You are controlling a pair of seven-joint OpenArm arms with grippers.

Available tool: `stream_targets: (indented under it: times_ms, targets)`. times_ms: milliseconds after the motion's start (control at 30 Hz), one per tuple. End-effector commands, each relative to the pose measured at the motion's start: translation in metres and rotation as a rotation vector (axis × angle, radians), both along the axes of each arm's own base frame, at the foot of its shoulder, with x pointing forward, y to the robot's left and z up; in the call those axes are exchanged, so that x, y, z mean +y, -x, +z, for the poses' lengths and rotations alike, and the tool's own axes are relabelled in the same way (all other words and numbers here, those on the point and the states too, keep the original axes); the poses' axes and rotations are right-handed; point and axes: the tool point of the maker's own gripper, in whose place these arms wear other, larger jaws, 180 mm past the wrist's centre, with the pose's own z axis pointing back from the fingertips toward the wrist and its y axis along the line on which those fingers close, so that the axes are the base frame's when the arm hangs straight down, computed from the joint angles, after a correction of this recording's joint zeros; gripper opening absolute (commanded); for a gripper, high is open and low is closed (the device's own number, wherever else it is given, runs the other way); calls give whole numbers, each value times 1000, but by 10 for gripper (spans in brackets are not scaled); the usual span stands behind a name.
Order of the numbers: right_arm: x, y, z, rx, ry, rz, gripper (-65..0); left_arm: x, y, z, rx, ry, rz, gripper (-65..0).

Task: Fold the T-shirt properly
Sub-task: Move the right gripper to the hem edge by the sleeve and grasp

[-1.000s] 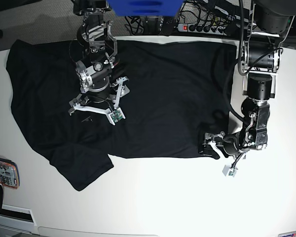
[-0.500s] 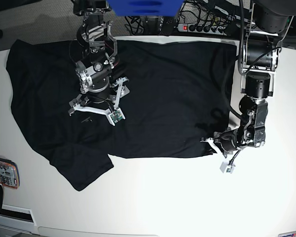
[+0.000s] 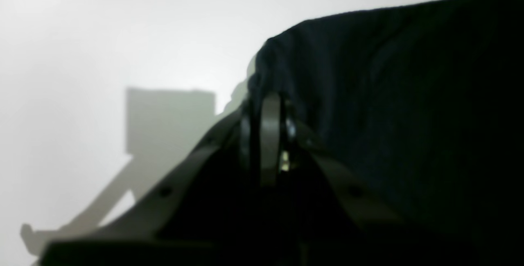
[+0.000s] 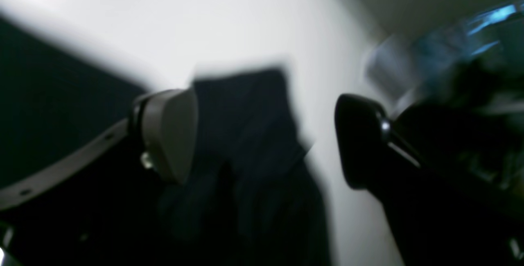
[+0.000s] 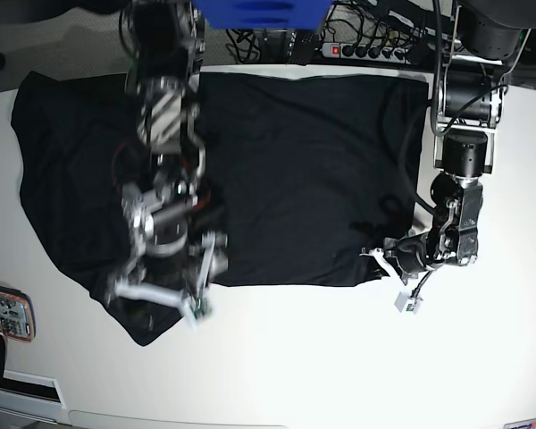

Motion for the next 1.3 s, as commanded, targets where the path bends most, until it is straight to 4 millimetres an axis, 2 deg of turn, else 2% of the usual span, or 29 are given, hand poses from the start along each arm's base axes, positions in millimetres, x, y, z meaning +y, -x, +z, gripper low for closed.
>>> stream_targets:
  times_ms: [0, 133, 300, 367, 500, 600, 667, 767, 833, 900, 1000, 1100, 1267]
  targets:
    - [-6, -7, 2, -3, 19, -8, -152, 1, 8, -4, 33, -37, -29, -650]
    - [-17, -32, -10, 47, 64, -11, -152, 0, 9, 6, -11, -47, -46, -650]
    - [-30, -61, -27, 123, 101, -16, -152, 2, 10, 6, -12, -49, -46, -650]
    - [-42, -69, -33, 151, 87, -25, -152, 2, 11, 6, -10, -49, -46, -650]
    - [-67, -85, -50, 221, -28, -59, -152, 2, 16, 1, 2, -51, -46, -650]
    - [-79, -108, -52, 210, -167, -68, -152, 11, 19, -1, 9, -66, -41, -650]
    - [-89, -117, -67, 217, -255, -81, -152, 11, 19, -1, 9, -66, -41, -650]
    - [-103, -109, -108, 268, -354, -123, -152, 12, 20, -2, 10, -68, -40, -650]
    - [-112, -103, -125, 285, -400, -146, -152, 13, 24, -6, 19, -69, -41, -650]
    - [-125, -104, -130, 270, -433, -165, -153, 13, 27, -7, 24, -69, -41, -650]
    - [-119, -109, -138, 235, -511, -149, -153, 13, 28, -9, 27, -69, -41, -650]
    - [-118, -103, -152, 229, -597, -182, -153, 13, 29, -9, 29, -69, -41, -650]
    - [-122, -102, -152, 227, -616, -202, -153, 13, 29, -9, 29, -69, -41, -650]
